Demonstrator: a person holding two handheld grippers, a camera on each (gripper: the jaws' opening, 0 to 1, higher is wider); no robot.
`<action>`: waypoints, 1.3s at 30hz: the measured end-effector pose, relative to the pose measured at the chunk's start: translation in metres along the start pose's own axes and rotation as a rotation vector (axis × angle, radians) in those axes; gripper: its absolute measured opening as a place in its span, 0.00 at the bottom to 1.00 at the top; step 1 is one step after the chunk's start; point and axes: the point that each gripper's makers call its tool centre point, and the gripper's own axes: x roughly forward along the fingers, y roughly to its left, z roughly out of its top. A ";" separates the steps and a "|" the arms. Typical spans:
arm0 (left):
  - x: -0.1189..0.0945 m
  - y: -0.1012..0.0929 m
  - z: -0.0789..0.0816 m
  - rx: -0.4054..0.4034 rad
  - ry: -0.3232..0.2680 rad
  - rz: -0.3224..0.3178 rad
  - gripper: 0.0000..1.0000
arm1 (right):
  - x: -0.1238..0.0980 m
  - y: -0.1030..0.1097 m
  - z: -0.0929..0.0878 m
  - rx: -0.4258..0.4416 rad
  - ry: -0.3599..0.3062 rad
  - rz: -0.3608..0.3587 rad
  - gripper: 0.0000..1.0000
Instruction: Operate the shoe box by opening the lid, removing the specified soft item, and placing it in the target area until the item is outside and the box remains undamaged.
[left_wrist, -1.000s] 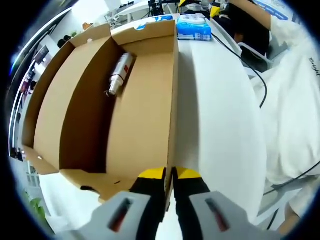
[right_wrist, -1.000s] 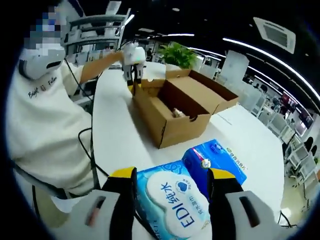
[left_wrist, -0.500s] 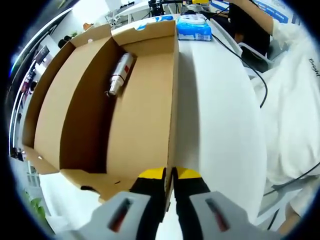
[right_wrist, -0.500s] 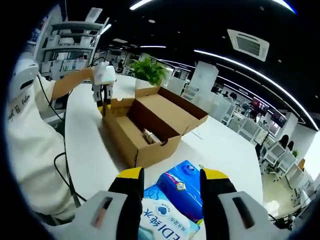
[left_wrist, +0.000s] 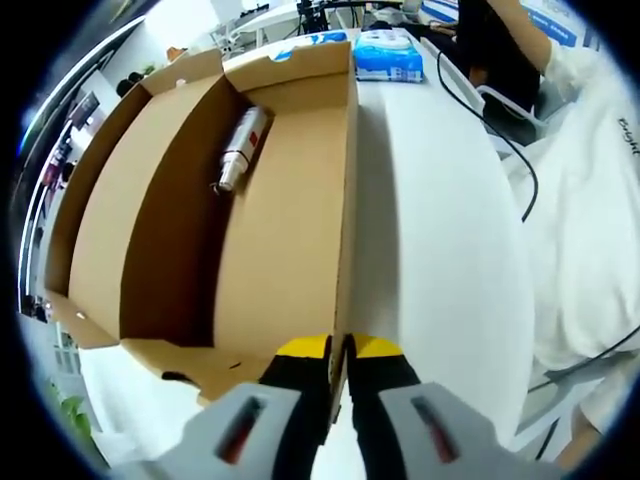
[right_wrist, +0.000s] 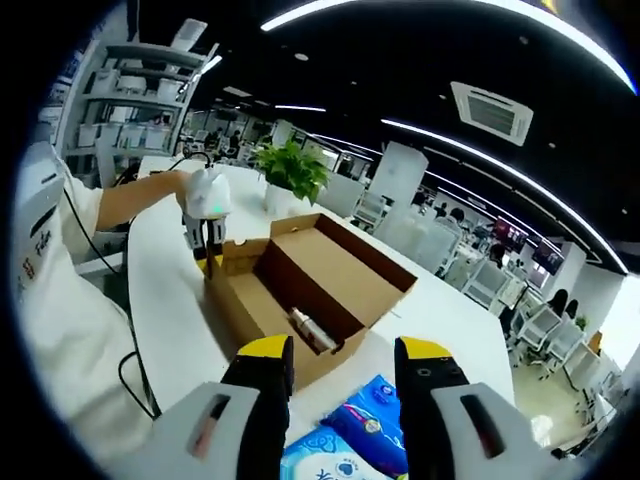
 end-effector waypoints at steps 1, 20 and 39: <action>0.000 0.000 0.000 0.002 -0.004 0.002 0.06 | 0.005 0.003 0.003 -0.025 -0.005 0.012 0.41; 0.000 0.002 0.001 0.019 -0.016 -0.021 0.04 | 0.078 0.047 -0.002 -0.167 0.290 0.271 0.35; -0.003 -0.014 0.001 0.030 -0.035 -0.045 0.02 | 0.161 0.049 -0.030 -0.291 0.567 0.522 0.29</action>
